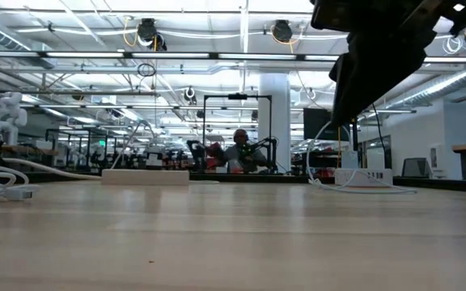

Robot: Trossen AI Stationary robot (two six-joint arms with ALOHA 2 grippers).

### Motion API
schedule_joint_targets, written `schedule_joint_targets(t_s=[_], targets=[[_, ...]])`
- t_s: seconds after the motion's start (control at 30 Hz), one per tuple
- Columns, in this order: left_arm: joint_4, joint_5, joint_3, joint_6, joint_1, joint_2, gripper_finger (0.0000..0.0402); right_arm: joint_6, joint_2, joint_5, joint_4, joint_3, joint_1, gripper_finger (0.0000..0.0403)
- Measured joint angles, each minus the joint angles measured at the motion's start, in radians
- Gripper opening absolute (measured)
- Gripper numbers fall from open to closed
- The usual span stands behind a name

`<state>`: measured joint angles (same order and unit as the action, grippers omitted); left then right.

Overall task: Insert USB
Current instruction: Insert the pink charger adapter into the white outlet extension

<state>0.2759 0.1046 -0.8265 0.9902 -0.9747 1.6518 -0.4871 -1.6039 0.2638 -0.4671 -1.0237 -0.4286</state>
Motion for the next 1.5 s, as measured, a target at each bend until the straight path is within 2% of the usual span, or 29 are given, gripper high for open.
schedule_joint_targets(t_s=[0.27,0.4,0.5,0.6,0.7,0.77,0.83,0.97,1.17,1.37,1.5], targets=[[0.059,-0.095,-0.014,-0.226,0.138,0.002,0.0001,-0.022,0.008,-0.003,0.001,-0.001,0.001,0.0000],[0.222,-0.125,-0.114,-0.315,0.163,-0.018,0.0001,-0.021,0.029,-0.004,0.000,-0.001,0.001,0.0000],[0.408,-0.147,-0.205,-0.322,0.164,-0.036,0.0001,-0.013,0.044,-0.003,0.001,-0.001,0.001,0.0000],[0.555,-0.192,-0.303,-0.274,0.148,-0.066,0.0001,-0.004,0.049,-0.001,0.009,-0.002,0.001,0.0000],[0.768,-0.220,-0.369,-0.122,0.122,-0.082,0.0001,-0.001,0.050,0.000,0.006,-0.002,0.001,0.0000],[0.886,-0.208,-0.385,-0.002,0.095,-0.076,0.0001,0.002,0.050,0.000,0.004,-0.002,0.001,0.0000],[0.965,-0.152,-0.381,0.101,0.066,-0.077,0.0001,0.008,0.050,0.000,0.004,-0.002,0.001,0.0000],[0.967,-0.052,-0.337,0.221,0.010,-0.064,0.0001,0.015,0.050,0.004,0.003,-0.002,-0.002,0.0000],[0.953,-0.059,-0.289,0.334,-0.035,-0.068,0.0001,0.015,0.050,0.006,0.003,-0.002,-0.005,0.0000],[0.866,-0.066,-0.195,0.340,-0.036,-0.068,0.0001,0.011,0.050,0.007,0.003,-0.002,-0.008,0.0000],[0.828,-0.109,-0.155,0.339,-0.028,-0.070,0.0001,0.009,0.050,0.006,0.003,-0.002,-0.012,0.0000]])
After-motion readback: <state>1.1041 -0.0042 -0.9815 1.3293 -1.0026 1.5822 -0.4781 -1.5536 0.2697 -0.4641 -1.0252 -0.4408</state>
